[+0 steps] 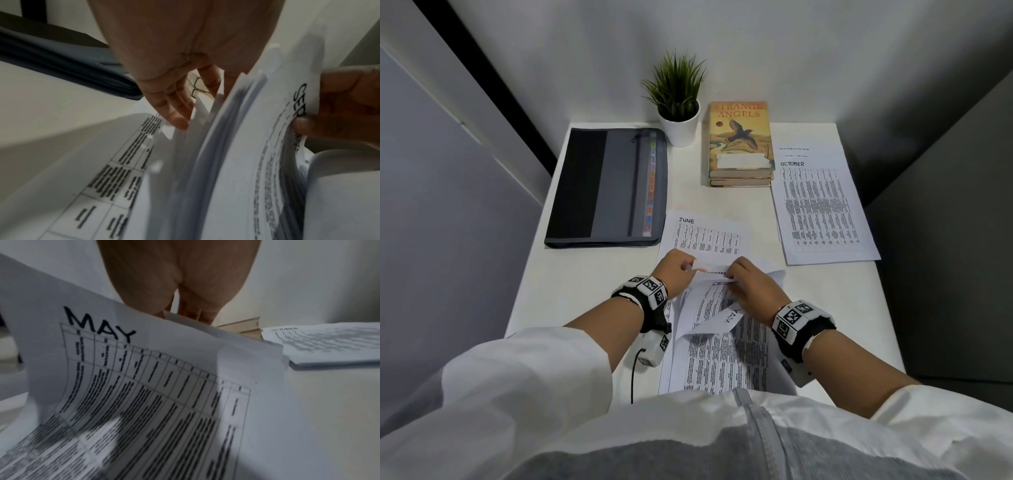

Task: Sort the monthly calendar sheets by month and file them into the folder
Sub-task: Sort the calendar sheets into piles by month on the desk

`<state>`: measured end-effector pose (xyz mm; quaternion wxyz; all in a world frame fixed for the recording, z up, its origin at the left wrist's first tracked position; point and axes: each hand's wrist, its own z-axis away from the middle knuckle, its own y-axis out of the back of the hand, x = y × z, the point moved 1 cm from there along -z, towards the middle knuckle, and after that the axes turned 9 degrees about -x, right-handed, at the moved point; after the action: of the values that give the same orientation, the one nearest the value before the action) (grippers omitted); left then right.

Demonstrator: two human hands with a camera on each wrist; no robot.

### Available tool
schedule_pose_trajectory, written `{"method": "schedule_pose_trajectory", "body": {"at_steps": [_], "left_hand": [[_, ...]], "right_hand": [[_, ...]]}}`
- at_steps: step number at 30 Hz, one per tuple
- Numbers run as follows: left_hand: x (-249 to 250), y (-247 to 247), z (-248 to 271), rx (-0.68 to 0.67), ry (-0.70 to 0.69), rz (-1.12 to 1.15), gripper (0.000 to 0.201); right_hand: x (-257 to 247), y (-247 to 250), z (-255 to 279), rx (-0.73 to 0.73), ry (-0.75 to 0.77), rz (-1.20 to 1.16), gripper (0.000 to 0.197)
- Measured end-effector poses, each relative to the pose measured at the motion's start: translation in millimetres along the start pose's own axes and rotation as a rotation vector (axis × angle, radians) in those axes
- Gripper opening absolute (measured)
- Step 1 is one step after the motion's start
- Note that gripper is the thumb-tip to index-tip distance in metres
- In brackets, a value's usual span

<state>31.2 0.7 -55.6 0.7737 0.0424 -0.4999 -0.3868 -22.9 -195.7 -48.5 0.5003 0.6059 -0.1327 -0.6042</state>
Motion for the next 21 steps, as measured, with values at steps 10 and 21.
{"method": "schedule_pose_trajectory", "body": {"at_steps": [10,21], "left_hand": [[15.9,1.3,16.8,0.069,-0.079,0.238,0.031],[24.9,0.6,30.2,0.048,-0.097,0.247,0.033]], "right_hand": [[0.4,10.1,-3.4,-0.062,-0.016,0.023,0.007],[-11.3,21.4,7.3,0.03,0.08,0.103,0.004]]}}
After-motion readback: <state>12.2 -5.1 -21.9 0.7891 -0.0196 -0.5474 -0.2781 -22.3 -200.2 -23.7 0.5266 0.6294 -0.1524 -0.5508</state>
